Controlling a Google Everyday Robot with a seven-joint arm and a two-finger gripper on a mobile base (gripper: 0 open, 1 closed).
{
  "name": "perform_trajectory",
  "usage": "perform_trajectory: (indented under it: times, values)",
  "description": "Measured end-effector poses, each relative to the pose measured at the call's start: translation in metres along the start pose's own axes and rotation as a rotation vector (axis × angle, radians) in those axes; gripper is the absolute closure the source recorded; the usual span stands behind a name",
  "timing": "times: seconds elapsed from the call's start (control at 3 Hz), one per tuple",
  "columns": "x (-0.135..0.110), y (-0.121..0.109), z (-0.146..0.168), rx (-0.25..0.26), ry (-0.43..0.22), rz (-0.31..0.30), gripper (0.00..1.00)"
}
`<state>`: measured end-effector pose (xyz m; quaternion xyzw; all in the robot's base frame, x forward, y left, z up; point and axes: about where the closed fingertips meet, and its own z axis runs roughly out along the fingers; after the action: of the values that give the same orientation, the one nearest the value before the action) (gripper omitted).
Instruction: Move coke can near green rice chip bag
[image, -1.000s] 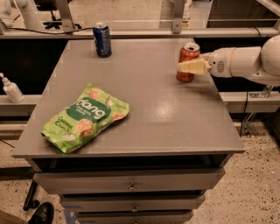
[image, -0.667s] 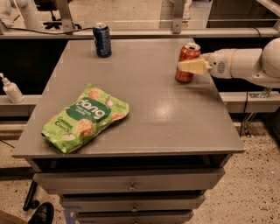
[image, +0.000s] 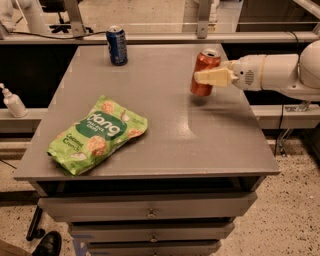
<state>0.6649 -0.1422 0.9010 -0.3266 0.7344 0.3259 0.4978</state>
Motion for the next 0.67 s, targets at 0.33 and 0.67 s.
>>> perform_trajectory:
  times: [0.33,0.67]
  values:
    - [-0.011,0.048,0.013,-0.111,-0.016,-0.004,1.0]
    - [-0.023,0.108,0.021,-0.235,-0.033,-0.029,1.0]
